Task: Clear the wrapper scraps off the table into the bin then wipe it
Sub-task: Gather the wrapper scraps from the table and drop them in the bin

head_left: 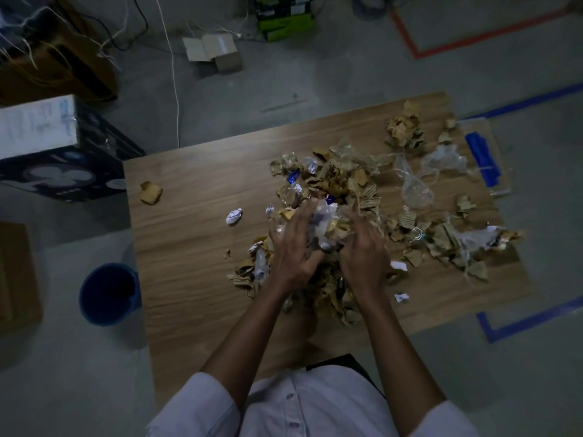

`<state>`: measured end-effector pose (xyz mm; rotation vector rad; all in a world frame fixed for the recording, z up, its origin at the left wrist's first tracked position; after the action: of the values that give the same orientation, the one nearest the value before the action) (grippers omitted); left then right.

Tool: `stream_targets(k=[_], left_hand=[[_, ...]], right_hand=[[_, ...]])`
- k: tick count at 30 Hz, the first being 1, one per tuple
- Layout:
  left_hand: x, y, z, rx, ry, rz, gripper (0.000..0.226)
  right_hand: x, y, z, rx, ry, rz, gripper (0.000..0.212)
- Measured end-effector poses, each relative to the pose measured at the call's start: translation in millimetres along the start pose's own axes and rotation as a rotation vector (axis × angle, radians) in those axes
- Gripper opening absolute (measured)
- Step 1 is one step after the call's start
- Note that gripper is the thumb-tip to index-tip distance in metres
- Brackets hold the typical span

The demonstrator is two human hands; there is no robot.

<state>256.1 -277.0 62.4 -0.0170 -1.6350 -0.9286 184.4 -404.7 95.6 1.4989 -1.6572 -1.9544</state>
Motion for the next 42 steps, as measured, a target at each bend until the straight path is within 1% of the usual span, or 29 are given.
stream_targets(k=[2, 6, 8, 10, 11, 13, 14, 15, 16, 18, 20, 22, 24, 27, 29, 31, 33, 35, 37, 38, 39, 42], left_hand=[[-4, 1, 2, -0.001, 0.004, -0.012, 0.084], [4, 19, -1, 0.047, -0.003, 0.008, 0.082], [-2, 35, 0, 0.088, 0.038, 0.107, 0.076], [-20, 60, 4, 0.213, 0.088, 0.232, 0.064], [-30, 74, 7, 0.275, 0.116, 0.25, 0.057], [-54, 107, 15, 0.385, 0.209, 0.227, 0.043], [-69, 124, 19, 0.433, 0.271, 0.208, 0.039], [-84, 140, 22, 0.475, 0.332, 0.183, 0.039], [-101, 153, 23, 0.496, 0.389, 0.138, 0.044], [-137, 181, 22, 0.499, 0.505, -0.002, 0.052], [-176, 205, 13, 0.467, 0.597, -0.127, 0.052], [-209, 224, -3, 0.45, 0.619, -0.198, 0.052], [-248, 238, -23, 0.436, 0.594, -0.268, 0.056], [-295, 233, -44, 0.407, 0.481, -0.367, 0.062], [-307, 219, -48, 0.399, 0.419, -0.47, 0.06], [-302, 204, -46, 0.413, 0.346, -0.477, 0.056], [-286, 183, -40, 0.391, 0.272, -0.412, 0.055], [-261, 153, -25, 0.33, 0.201, -0.347, 0.056], [-231, 117, -9, 0.245, 0.133, -0.213, 0.055], [-215, 105, -3, 0.219, 0.13, -0.109, 0.052], [-203, 100, -1, 0.234, 0.161, -0.002, 0.049], [-191, 112, -5, 0.443, 0.291, 0.195, 0.047]], right_hand=[[0, -3, 1, -0.024, -0.01, 0.011, 0.056], [-14, 10, -1, 0.089, 0.065, -0.012, 0.063], [-38, 13, 1, 0.147, 0.178, -0.032, 0.064], [-71, 11, 4, 0.191, 0.337, -0.087, 0.062], [-89, 9, 6, 0.195, 0.425, -0.129, 0.058], [-132, -5, 14, 0.158, 0.597, -0.223, 0.046], [-153, -17, 18, 0.118, 0.65, -0.275, 0.041], [-173, -34, 19, 0.053, 0.677, -0.315, 0.038], [-190, -54, 18, -0.031, 0.682, -0.325, 0.035], [-220, -109, 16, -0.236, 0.685, -0.26, 0.037], [-242, -169, 10, -0.414, 0.691, -0.144, 0.038], [-257, -220, 1, -0.547, 0.7, -0.042, 0.042], [-268, -270, -9, -0.631, 0.685, 0.009, 0.048], [-268, -323, -25, -0.614, 0.61, -0.011, 0.048], [-255, -345, -27, -0.613, 0.595, -0.005, 0.049], [-236, -348, -23, -0.622, 0.613, 0.016, 0.051], [-212, -331, -14, -0.614, 0.599, 0.0, 0.051], [-182, -300, 0, -0.621, 0.531, 0.008, 0.052], [-154, -266, 13, -0.594, 0.435, 0.061, 0.055], [-144, -249, 16, -0.558, 0.376, 0.085, 0.055], [-136, -235, 16, -0.508, 0.321, 0.106, 0.052], [-139, -207, -3, -0.335, 0.258, 0.112, 0.042]])
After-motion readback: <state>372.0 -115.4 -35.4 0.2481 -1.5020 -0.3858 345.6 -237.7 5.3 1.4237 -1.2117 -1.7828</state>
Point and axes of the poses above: each hand's wrist, its own z-axis away from the middle knuckle, its own y-axis out of the back of the hand, x = y × z, the point moved 6 cm from there along -z, towards the middle knuckle, and after that the axes turned 3 degrees about x, right-handed, at the moved point
